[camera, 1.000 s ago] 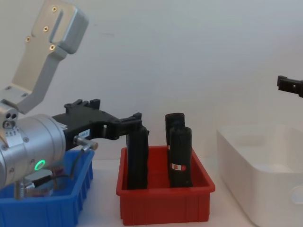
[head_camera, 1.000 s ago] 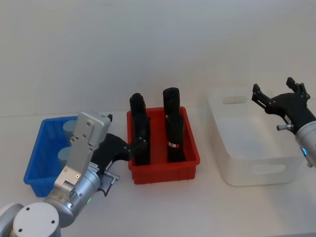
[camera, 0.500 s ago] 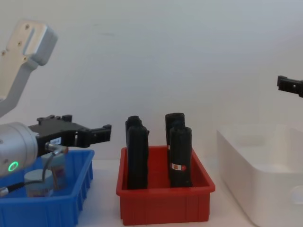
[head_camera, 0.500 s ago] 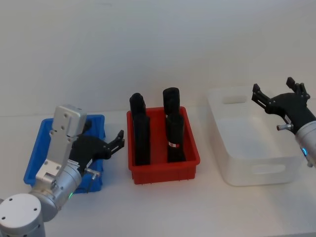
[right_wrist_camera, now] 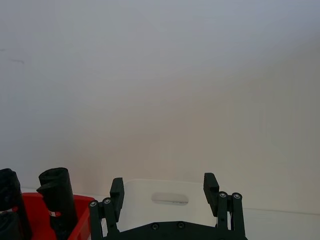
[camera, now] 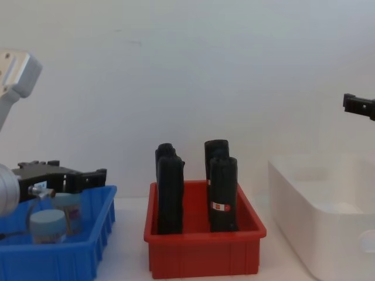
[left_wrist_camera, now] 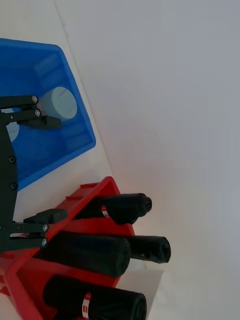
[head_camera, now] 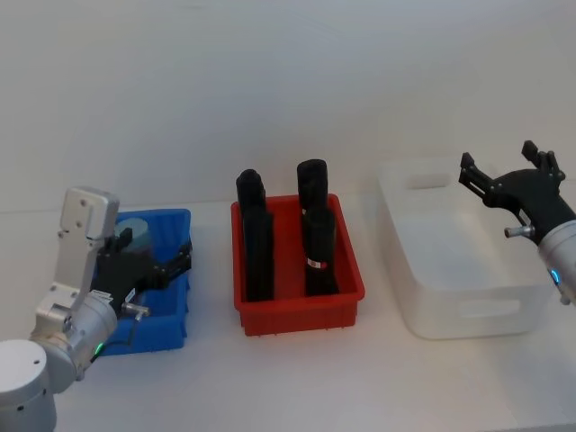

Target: Pick the cotton swabs from the blue box and place them into the white box.

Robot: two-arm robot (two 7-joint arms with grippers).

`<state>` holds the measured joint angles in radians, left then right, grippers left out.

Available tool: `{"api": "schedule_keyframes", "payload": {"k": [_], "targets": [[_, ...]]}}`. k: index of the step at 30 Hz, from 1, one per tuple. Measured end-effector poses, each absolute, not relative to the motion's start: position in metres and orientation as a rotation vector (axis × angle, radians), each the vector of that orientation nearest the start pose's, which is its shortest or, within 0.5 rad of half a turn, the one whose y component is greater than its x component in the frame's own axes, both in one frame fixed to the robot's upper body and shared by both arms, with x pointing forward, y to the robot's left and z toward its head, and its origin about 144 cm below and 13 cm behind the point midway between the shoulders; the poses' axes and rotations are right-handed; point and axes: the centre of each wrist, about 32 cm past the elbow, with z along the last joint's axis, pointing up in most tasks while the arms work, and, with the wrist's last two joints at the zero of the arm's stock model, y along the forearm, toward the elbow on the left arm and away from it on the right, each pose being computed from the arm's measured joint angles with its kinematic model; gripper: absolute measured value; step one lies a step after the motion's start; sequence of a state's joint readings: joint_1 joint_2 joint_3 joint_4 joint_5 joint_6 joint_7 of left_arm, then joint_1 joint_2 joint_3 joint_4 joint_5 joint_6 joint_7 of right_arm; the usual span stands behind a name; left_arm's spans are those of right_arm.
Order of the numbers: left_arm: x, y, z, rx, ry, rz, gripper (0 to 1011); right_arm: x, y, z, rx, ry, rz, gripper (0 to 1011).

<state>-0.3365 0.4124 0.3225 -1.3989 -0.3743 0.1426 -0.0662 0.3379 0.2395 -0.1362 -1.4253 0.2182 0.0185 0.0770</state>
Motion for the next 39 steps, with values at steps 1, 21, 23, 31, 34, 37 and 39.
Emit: {"api": "schedule_keyframes", "payload": {"k": [1,21,23,31,34,37,39], "targets": [[0.542,0.279,1.196,0.163,-0.008,1.299,1004,0.548,-0.266,1.221,0.070,-0.153,-1.398,1002],[0.561,0.300,1.182,0.243,0.072,1.351,1004,0.548,-0.266,1.221,0.070,-0.153,-1.398,1002],[0.561,0.301,1.181,0.249,0.076,1.354,1004,0.548,-0.266,1.221,0.070,-0.153,-1.398,1002],[0.563,0.306,1.176,0.276,0.094,1.371,1004,0.548,-0.266,1.221,0.070,-0.153,-1.398,1002],[0.564,0.308,1.174,0.281,0.100,1.376,1004,0.548,-0.266,1.221,0.070,-0.153,-1.398,1002],[0.564,0.309,1.173,0.283,0.107,1.379,1004,0.548,-0.266,1.221,0.070,-0.153,-1.398,1002],[0.564,0.310,1.172,0.283,0.113,1.378,1004,0.548,-0.266,1.221,0.070,-0.153,-1.398,1002]]}}
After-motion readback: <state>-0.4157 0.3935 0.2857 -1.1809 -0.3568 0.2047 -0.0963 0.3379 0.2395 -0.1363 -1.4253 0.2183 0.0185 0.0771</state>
